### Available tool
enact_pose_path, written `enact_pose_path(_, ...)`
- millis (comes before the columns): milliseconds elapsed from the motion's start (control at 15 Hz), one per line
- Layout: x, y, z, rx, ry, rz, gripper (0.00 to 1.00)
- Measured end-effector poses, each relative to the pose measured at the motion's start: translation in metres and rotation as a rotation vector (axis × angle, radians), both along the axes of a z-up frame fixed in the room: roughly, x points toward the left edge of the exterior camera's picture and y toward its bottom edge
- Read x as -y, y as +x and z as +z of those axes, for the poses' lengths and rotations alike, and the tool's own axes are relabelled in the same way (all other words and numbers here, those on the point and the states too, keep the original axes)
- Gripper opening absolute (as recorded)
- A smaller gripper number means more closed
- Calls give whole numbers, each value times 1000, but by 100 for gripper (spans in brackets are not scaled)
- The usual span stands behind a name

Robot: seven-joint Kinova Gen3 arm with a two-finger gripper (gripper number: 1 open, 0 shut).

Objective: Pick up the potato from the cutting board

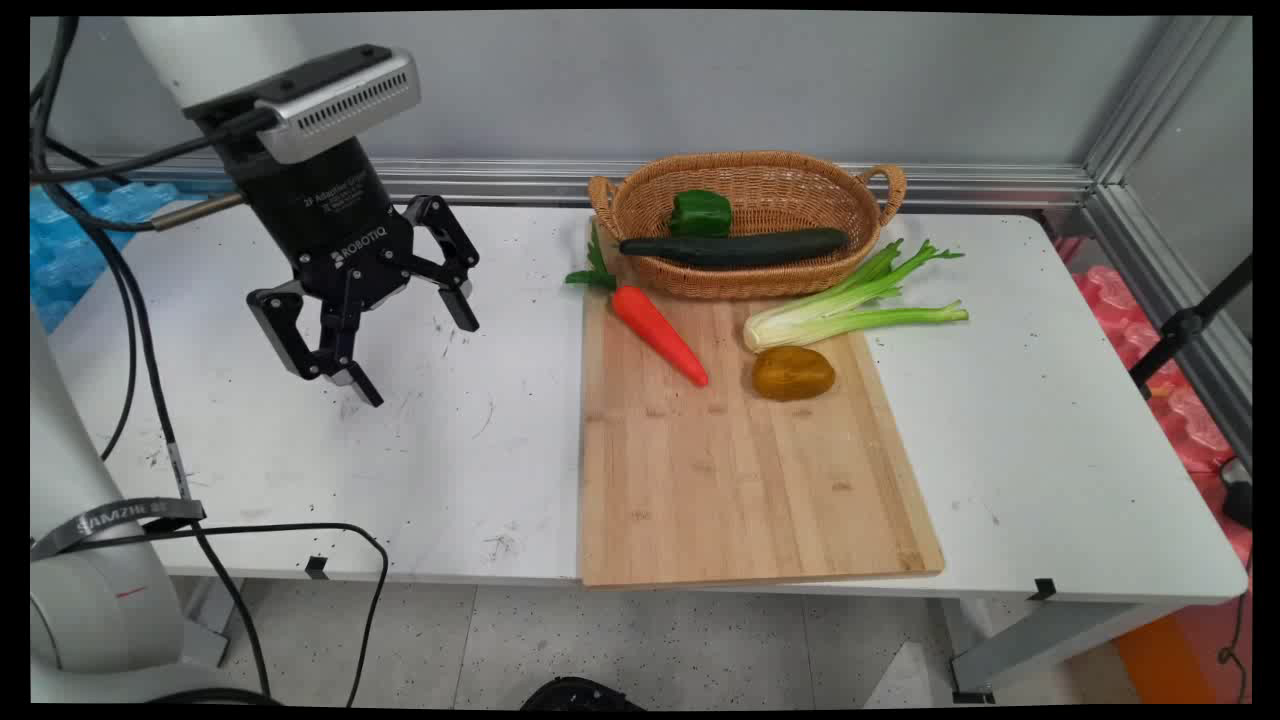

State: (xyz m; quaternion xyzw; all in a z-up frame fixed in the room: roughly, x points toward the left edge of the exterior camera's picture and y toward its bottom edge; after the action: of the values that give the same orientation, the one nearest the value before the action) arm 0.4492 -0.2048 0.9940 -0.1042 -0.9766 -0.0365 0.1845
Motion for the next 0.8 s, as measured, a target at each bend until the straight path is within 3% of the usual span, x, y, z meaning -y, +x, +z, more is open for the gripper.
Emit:
enact_pose_path(200,6,-4,0,-13,1,54,100)
enact_pose_path(800,72,-47,-16,-81,-2,440,100)
